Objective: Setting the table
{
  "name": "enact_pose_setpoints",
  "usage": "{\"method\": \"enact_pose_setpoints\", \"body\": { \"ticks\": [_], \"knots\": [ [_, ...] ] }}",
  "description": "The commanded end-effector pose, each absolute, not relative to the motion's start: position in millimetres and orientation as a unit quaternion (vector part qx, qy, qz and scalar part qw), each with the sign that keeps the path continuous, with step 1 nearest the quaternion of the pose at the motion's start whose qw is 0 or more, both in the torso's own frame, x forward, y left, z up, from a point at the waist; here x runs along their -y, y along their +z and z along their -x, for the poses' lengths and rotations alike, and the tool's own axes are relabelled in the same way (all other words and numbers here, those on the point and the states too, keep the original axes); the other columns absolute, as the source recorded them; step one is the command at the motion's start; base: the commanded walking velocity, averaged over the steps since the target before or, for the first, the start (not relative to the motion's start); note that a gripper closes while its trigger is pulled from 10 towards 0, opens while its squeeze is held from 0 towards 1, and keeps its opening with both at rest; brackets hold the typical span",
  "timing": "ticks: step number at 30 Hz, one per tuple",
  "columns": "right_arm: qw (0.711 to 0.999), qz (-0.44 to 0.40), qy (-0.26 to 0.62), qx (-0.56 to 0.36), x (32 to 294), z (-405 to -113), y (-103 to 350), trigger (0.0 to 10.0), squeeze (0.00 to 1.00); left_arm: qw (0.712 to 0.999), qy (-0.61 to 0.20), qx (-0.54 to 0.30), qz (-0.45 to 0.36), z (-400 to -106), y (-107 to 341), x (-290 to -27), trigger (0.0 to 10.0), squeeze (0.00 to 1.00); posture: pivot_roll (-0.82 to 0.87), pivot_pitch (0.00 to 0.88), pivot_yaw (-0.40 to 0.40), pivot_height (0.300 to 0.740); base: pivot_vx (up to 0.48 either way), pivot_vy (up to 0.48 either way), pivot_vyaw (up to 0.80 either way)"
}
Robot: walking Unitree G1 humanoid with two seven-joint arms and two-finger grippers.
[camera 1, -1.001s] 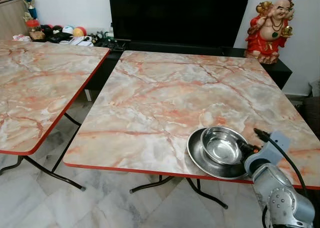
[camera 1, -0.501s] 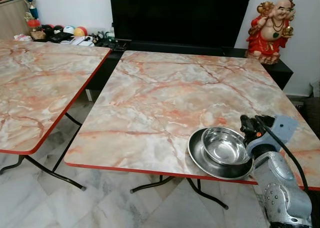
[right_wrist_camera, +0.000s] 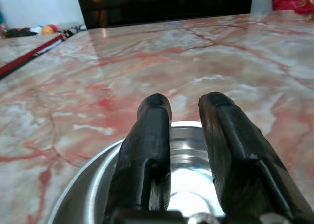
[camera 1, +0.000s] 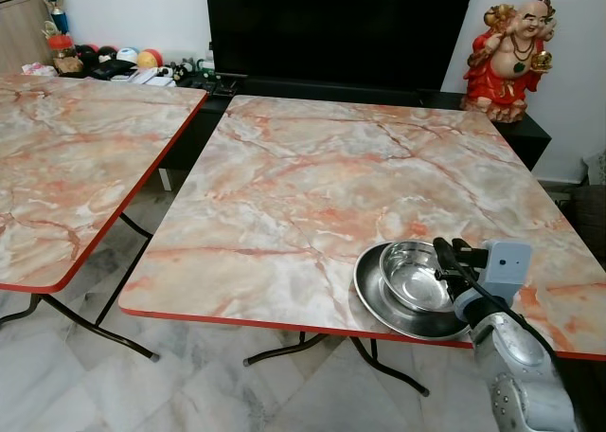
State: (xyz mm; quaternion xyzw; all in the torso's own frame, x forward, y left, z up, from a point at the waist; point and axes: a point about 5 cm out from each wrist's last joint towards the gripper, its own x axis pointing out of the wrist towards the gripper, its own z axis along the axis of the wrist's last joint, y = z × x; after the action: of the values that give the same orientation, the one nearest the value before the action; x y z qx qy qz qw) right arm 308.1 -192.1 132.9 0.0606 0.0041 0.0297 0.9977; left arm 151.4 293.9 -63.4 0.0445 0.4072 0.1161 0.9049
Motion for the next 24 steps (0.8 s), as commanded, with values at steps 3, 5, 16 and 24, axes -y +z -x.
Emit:
{"method": "enact_pose_setpoints", "body": {
  "ticks": [3, 5, 16, 24],
  "knots": [
    [0.997, -0.069, 0.033, -0.017, 184, -304, 122, 10.0, 0.00, 0.899, 0.109, -0.424, -0.036, -144, -69, -289, 10.0, 0.00, 0.09, 0.000, -0.032, 0.740, 0.000, 0.452, 0.00],
    [0.996, -0.071, 0.043, -0.016, 179, -303, 120, 10.0, 0.00, 0.898, 0.107, -0.424, -0.034, -144, -70, -287, 10.0, 0.00, 0.09, 0.000, -0.032, 0.740, 0.000, 0.480, 0.00],
    [0.994, -0.102, 0.047, -0.005, 170, -310, 126, 10.0, 0.00, 0.901, 0.094, -0.423, -0.031, -148, -72, -279, 10.0, 0.00, 0.10, 0.000, -0.037, 0.740, 0.000, 0.480, 0.00],
    [0.992, -0.111, 0.062, -0.001, 161, -312, 129, 10.0, 0.00, 0.900, 0.097, -0.424, -0.025, -145, -74, -276, 10.0, 0.00, 0.10, 0.000, -0.048, 0.740, 0.000, 0.480, 0.00]
  ]
}}
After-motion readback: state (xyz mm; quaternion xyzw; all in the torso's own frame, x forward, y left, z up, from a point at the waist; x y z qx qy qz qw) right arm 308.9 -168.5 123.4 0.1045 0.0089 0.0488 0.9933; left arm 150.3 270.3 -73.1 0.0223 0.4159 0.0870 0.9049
